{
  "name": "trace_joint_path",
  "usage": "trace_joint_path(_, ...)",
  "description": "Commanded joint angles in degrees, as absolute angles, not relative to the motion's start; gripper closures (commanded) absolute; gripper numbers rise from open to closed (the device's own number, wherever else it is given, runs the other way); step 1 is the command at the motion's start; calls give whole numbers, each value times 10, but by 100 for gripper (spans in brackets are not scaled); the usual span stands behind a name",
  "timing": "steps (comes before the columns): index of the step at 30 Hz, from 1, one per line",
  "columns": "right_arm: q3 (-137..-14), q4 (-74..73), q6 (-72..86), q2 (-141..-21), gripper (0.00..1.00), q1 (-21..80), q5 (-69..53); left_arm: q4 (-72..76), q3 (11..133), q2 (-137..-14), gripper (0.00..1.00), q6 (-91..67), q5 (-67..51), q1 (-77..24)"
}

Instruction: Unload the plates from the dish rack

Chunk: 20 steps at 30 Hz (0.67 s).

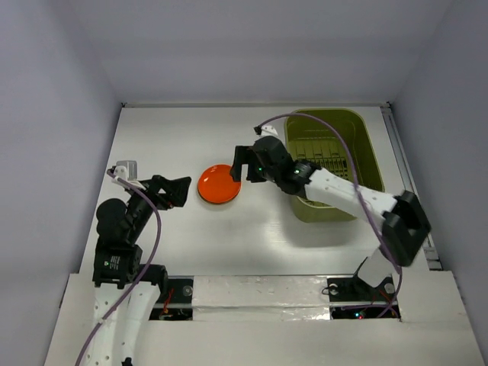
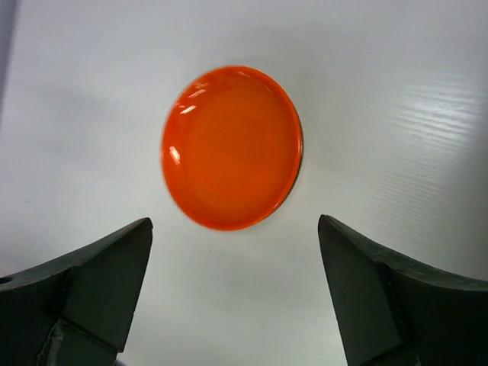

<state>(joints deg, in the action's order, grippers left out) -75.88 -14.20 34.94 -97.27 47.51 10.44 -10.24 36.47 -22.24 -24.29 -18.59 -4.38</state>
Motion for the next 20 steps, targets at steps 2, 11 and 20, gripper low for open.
trace_joint_path(2,-719,-133,313,-820,6,519,207,-93,419,-221,1,-250,-196,-40)
trace_joint_path(11,-560,-133,265,-342,0,548,337,-105,503,-228,1,-257,-177,-40)
trace_joint_path(20,-566,-224,257,-209,0,548,415,-111,540,-242,1,-255,-173,-40)
